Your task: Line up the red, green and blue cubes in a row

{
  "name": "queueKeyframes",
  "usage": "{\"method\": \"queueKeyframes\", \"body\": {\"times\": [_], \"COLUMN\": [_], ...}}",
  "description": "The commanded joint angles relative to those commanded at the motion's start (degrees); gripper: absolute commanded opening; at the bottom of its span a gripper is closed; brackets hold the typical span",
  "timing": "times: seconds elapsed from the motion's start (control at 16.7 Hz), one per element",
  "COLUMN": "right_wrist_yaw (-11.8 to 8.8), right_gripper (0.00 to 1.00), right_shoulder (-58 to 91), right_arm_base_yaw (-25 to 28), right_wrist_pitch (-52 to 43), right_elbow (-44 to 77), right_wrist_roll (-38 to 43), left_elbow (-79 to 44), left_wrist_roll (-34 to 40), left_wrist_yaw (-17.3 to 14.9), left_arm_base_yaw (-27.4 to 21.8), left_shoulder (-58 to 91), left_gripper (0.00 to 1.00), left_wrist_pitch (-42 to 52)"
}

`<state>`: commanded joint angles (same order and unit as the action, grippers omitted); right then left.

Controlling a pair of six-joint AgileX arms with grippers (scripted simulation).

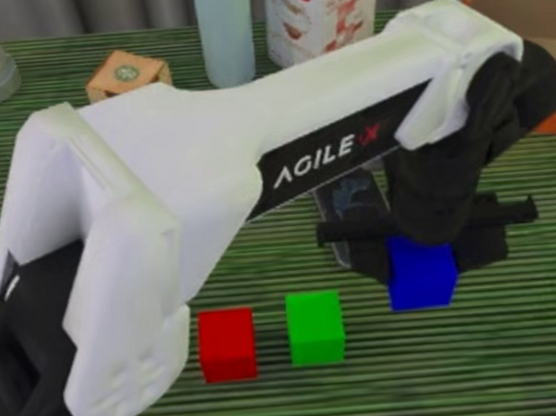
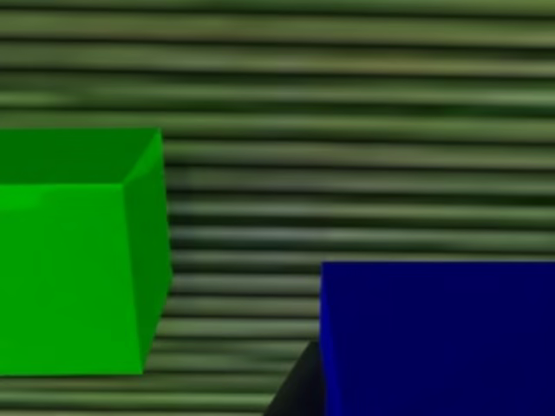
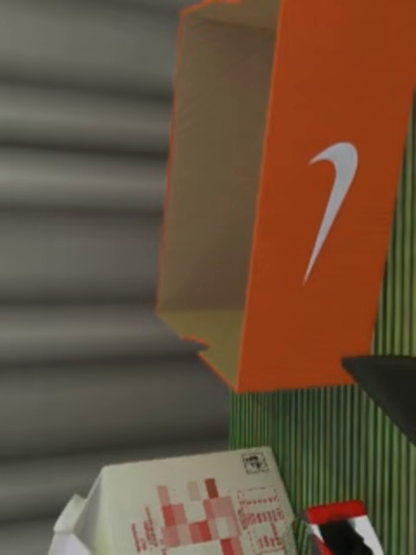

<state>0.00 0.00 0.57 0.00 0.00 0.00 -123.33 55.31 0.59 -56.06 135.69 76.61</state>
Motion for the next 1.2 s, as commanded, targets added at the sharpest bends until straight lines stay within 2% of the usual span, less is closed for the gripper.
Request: {"method": "queueKeyframes", "body": {"times": [0.48,0.78,1.2], "right_wrist_yaw": [0.0,0.0,0.0], "right_gripper": [1.0,1.0,1.0], "right_shoulder": [0.0,0.0,0.0], "right_arm_base_yaw": [0.0,0.0,0.0], "right_wrist_pitch": [0.0,0.0,0.0], "right_elbow": [0.0,0.0,0.0], "right_wrist_roll": [0.0,0.0,0.0], "left_elbow": [11.26,12.37,12.37], "left_wrist_roll": [0.09,0.16,0.16], "left_wrist_yaw": [-0.05,0.0,0.0], "left_arm_base_yaw": [-0.23,-0.23,-0.23], "left_shoulder": [1.84,1.96,1.96], "left_gripper": [0.0,0.0,0.53], "left_wrist_pitch": [-13.03,-14.26,-14.26]}}
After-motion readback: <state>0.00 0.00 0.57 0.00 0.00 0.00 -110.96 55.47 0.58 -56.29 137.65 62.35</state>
